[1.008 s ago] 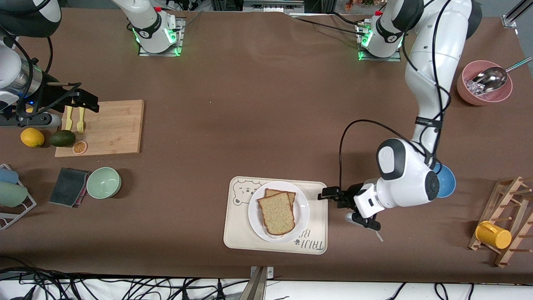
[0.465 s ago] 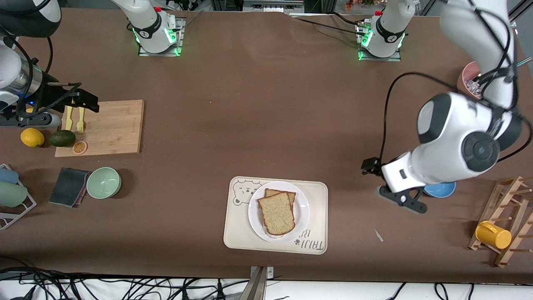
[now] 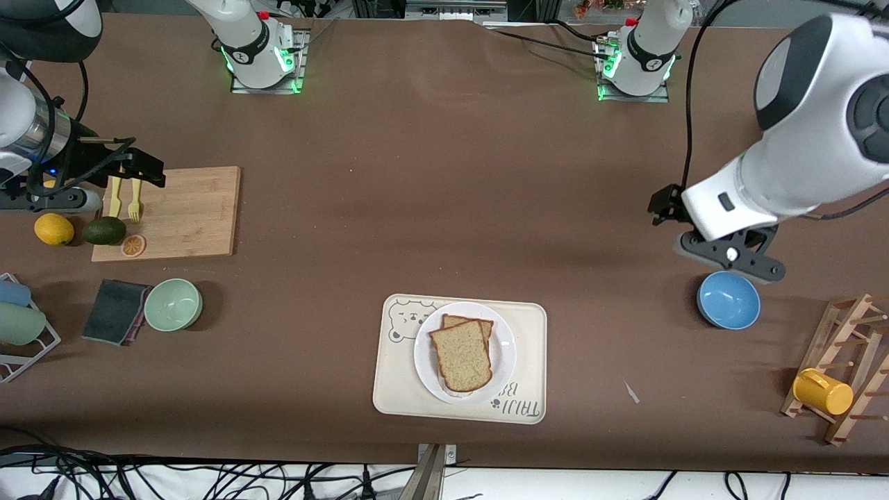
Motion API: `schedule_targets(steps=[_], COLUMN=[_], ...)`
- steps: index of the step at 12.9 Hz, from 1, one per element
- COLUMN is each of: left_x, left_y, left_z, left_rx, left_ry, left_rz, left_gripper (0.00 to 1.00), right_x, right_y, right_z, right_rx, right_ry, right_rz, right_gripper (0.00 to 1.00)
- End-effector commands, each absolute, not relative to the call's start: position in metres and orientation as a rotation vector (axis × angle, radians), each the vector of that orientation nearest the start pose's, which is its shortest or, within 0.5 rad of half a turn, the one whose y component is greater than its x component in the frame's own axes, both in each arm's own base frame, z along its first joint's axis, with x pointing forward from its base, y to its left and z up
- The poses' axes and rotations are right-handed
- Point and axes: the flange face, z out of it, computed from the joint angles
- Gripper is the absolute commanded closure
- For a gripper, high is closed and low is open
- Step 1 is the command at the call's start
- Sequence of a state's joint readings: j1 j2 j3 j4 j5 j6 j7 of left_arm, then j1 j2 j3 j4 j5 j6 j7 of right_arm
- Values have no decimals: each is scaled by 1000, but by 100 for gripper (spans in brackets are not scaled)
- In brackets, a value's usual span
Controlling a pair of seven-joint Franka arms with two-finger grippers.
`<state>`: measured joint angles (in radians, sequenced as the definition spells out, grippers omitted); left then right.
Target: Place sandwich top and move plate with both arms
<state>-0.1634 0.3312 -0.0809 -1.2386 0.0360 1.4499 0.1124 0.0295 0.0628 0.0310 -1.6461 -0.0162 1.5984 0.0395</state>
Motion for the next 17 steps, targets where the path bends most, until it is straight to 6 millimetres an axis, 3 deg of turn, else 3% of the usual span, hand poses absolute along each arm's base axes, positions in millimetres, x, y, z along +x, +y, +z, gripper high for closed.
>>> schedule_targets(steps=[1, 4, 6, 12, 17], left_x=[575, 570, 551, 522, 530], left_y=[-103, -70, -51, -61, -59], left_z=[584, 588, 594, 595, 592], left_rx=[-3051, -3097, -3106, -3112, -3116], left_ry=[461, 362, 305, 148, 138], left_rz=[138, 74, 65, 2, 20], left_gripper=[0, 0, 0, 0, 0], right_x=[568, 568, 568, 569, 568], right_y=[33, 33, 32, 31, 31], right_z=[561, 561, 561, 562, 561], right_rx=[-3156, -3156, -3156, -3155, -3156], right_ry=[-19, -19, -16, -11, -11], right_rz=[178, 178, 178, 168, 175], right_gripper=[0, 0, 0, 0, 0])
